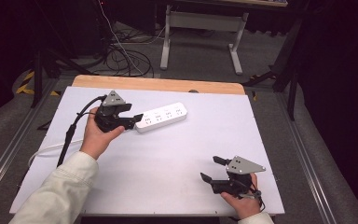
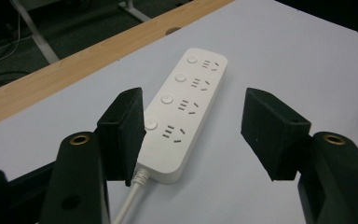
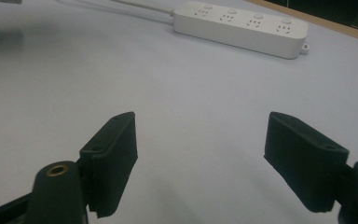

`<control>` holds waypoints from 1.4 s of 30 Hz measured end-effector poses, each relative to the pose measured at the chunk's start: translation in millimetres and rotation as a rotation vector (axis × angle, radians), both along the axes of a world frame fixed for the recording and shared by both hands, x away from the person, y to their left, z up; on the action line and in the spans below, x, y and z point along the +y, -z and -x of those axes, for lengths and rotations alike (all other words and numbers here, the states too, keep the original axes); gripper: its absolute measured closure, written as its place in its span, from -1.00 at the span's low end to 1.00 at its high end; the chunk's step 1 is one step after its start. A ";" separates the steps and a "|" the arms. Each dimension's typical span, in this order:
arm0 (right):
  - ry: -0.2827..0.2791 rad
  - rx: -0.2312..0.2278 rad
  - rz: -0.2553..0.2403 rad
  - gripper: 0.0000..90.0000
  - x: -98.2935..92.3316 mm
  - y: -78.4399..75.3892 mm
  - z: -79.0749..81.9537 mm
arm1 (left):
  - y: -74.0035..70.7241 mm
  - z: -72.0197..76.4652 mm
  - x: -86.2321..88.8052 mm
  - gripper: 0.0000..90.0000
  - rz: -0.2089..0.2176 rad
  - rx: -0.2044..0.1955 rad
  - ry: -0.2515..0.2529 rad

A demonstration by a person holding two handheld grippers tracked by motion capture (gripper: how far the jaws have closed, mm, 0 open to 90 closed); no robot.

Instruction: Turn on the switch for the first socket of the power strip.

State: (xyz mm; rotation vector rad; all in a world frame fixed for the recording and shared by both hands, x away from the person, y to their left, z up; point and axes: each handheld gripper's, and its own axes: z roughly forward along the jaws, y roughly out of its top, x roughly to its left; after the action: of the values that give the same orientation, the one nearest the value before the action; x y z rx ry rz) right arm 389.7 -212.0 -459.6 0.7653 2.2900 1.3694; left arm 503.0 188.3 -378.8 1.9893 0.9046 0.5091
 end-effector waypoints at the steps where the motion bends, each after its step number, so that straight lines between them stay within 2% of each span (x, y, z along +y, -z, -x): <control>1: -0.002 0.001 -0.002 -0.42 -0.1 0.1 0.0 | 0.2 -3.2 -2.8 -0.09 0.001 0.013 0.003; 6: -0.004 0.000 -0.003 -0.42 -0.5 0.2 -0.3 | 2.6 -9.3 -8.2 -0.06 -0.011 0.016 0.005; 9: -0.006 0.001 -0.005 -0.42 -0.5 0.1 -0.1 | 4.5 -12.8 -8.8 0.04 -0.010 0.019 0.009; 11: -0.006 0.002 -0.005 -0.42 -0.3 0.0 0.1 | 8.5 -18.9 -8.5 0.22 0.003 0.063 0.004; 12: -0.007 0.002 -0.007 -0.42 -0.4 -0.1 0.1 | 8.5 -18.9 -8.5 0.33 0.003 0.063 0.004; 13: -0.006 0.000 -0.007 -0.42 -0.6 -0.2 0.0 | 11.9 -22.9 -8.1 0.42 0.019 0.079 0.013; 15: -0.008 0.001 -0.009 -0.42 -0.8 -0.3 0.0 | 14.2 -25.1 -8.2 0.62 0.022 0.071 0.009; 16: -0.008 0.001 -0.009 -0.42 -0.8 -0.3 0.0 | 16.7 -27.2 -8.2 0.62 0.026 0.066 0.006; 17: -0.008 0.001 -0.010 -0.42 -0.8 -0.3 0.1 | 19.3 -29.5 -8.1 0.71 0.029 0.055 0.001; 18: -0.010 0.002 -0.013 -0.42 -0.7 -0.4 0.3 | 21.1 -31.6 -8.8 0.85 0.033 0.056 -0.008; 21: -0.013 0.003 -0.015 -0.42 -0.9 -0.4 0.1 | 25.9 -38.1 -10.6 0.99 0.066 0.067 -0.020; 23: -0.014 0.003 -0.014 -0.42 -1.3 -0.2 -0.1 | 31.7 -44.5 -13.8 1.00 0.091 0.087 -0.026; 28: -0.016 0.007 -0.020 -0.41 -1.7 -0.1 0.1 | 40.9 -53.8 -16.9 1.00 0.068 0.099 -0.034; 32: -0.020 0.009 -0.022 -0.41 -1.5 0.3 0.1 | 50.0 -61.8 -18.2 1.00 0.068 0.099 -0.062; 35: -0.021 0.011 -0.021 -0.41 -1.2 0.6 -0.1 | 56.4 -66.2 -18.9 1.00 0.075 0.113 -0.081; 39: -0.026 0.009 -0.022 -0.41 -1.4 0.6 -0.2 | 65.1 -72.1 -20.2 1.00 0.047 0.100 -0.088; 42: -0.026 0.008 -0.023 -0.41 -1.6 0.5 0.0 | 67.3 -73.3 -20.7 1.00 0.045 0.095 -0.095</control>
State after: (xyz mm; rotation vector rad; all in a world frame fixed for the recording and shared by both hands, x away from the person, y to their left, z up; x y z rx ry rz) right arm 389.7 -213.6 -460.2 0.7514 2.3023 1.4089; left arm 576.2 167.5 -446.1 1.9499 1.0650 0.4465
